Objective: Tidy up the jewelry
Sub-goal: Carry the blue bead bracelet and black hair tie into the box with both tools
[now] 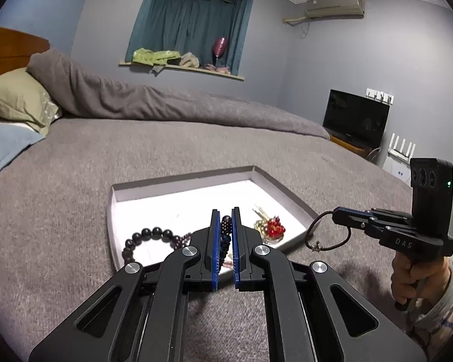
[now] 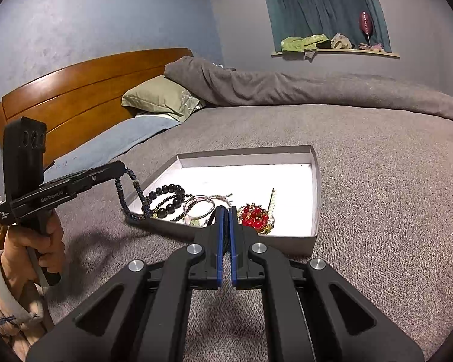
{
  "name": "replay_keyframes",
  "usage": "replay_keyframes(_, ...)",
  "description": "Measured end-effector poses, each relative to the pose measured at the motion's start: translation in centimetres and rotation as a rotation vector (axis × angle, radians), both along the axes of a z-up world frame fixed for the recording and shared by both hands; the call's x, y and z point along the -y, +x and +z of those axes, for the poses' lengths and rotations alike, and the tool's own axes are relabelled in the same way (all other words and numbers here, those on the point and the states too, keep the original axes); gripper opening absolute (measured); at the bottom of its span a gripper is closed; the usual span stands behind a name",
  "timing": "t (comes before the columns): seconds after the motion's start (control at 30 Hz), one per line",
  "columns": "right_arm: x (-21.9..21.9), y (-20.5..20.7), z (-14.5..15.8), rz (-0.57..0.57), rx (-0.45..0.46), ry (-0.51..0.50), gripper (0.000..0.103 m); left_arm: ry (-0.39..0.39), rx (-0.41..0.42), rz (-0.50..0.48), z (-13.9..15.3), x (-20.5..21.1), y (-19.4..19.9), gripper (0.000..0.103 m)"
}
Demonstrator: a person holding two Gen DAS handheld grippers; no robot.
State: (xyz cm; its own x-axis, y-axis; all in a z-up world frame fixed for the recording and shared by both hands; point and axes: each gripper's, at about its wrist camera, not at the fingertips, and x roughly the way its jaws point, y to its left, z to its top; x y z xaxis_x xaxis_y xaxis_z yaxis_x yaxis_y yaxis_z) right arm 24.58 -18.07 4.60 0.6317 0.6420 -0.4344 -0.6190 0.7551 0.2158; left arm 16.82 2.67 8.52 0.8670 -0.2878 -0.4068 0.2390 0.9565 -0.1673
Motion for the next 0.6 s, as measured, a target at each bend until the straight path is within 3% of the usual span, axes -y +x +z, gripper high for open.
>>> replay_keyframes(0.6,-1.9,4.0,0.8,0.003,-0.011,0.009,0.003,-0.009,-0.001,0.009,-0.1,-0.5,3.5,0.008)
